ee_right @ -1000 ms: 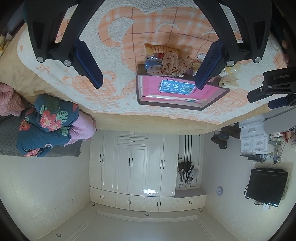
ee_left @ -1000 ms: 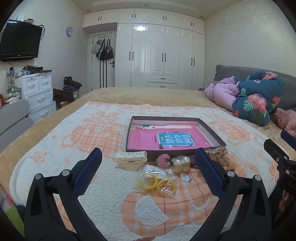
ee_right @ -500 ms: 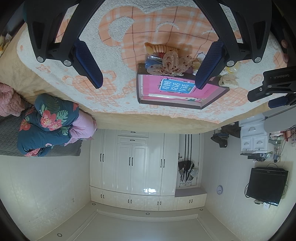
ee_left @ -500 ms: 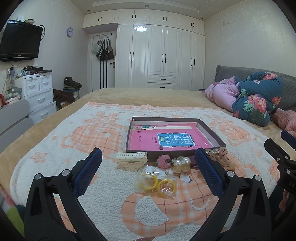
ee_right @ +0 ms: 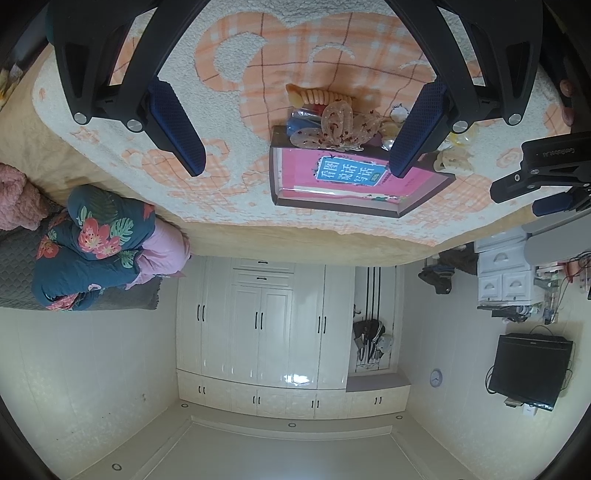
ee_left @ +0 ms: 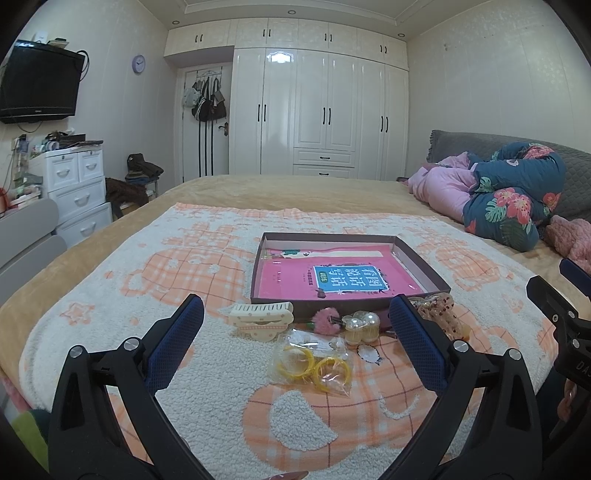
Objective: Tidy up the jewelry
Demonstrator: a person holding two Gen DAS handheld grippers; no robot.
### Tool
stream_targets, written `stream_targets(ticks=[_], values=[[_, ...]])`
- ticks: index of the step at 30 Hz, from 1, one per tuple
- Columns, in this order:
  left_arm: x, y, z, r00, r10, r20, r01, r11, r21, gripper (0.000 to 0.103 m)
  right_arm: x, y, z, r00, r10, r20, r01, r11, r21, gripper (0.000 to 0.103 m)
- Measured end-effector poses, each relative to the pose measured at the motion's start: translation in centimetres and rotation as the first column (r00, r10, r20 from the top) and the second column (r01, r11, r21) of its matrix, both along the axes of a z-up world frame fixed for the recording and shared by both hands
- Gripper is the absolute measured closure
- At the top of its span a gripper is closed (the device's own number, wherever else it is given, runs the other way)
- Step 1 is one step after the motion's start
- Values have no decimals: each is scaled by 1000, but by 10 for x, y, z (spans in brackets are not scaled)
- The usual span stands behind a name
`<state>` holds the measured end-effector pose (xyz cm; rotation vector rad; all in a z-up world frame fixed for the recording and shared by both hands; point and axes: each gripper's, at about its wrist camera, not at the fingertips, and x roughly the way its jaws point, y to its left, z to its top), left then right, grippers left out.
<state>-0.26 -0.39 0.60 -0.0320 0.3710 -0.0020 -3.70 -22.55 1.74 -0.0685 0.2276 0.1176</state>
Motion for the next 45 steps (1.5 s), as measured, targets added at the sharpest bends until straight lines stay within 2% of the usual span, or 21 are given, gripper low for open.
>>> stream_targets(ticks=[13, 25, 36, 41, 45], values=[[4, 7, 4, 1000, 15, -8, -15, 1000, -11, 11, 11, 14, -8, 996, 68, -58, -70, 997, -23, 6], [16, 28, -8, 997, 65, -33, -66, 997, -29, 11, 31, 41, -19, 983, 142, -119, -150, 987, -58, 6], [44, 48, -27, 985, 111, -132, -120, 991, -65, 11, 73, 49, -35, 975, 108, -196, -126, 989, -83, 6], [61, 56, -37, 977, 98, -191, -117, 989, -89, 11, 95, 53, -46, 966, 81, -245, -104, 991, -82, 6], [81, 55, -43, 971, 78, -227, -99, 992, -79, 11, 110, 57, -55, 958, 59, -282, -86, 993, -86, 6]])
